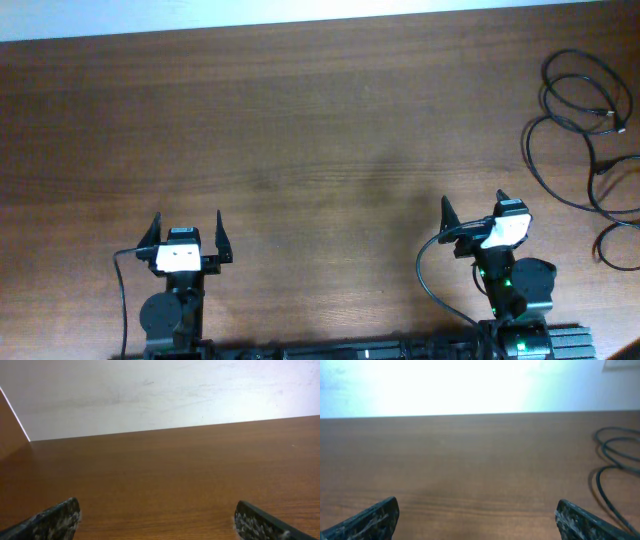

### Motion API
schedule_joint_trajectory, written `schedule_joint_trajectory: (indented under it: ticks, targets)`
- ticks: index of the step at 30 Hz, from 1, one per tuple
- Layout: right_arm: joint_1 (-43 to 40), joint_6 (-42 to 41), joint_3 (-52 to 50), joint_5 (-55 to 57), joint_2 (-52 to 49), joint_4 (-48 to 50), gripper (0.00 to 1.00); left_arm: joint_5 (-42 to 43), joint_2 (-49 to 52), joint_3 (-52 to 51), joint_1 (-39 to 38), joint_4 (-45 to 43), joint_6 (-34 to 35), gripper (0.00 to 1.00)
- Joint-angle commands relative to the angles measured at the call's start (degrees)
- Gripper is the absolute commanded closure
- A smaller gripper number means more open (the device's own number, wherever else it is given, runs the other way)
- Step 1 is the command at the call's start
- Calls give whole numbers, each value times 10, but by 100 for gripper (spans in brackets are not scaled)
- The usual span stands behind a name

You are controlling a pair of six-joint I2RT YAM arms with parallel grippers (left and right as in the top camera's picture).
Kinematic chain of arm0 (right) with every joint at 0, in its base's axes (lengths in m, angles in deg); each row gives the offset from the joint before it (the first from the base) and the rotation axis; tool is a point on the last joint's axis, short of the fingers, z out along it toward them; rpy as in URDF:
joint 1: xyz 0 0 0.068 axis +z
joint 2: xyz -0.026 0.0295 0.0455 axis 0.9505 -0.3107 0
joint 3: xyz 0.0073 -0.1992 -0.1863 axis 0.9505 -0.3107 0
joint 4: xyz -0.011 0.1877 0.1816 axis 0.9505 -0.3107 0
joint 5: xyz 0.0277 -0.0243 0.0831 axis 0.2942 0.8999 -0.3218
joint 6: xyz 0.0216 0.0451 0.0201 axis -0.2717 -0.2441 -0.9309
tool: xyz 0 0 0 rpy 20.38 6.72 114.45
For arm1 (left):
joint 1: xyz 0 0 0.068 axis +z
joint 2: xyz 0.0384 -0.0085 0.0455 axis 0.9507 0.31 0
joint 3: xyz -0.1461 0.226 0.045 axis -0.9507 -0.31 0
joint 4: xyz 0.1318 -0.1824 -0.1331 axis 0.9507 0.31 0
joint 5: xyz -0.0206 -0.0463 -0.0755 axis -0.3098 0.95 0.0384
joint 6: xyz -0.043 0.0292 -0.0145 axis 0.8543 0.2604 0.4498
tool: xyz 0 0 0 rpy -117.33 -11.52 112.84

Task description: Untangle cables

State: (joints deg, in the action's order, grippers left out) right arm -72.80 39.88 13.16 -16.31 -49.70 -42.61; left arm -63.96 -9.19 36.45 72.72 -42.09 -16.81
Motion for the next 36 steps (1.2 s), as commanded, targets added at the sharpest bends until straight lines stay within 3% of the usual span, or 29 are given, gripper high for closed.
schedule_joint_trajectory:
  ticks: [1, 36]
  targets:
    - [1, -1, -3, 5, 34, -4, 1, -4, -3, -1, 0, 3, 1, 1]
    - [1, -1, -3, 5, 46, -4, 1, -4, -3, -1, 0, 3, 1, 1]
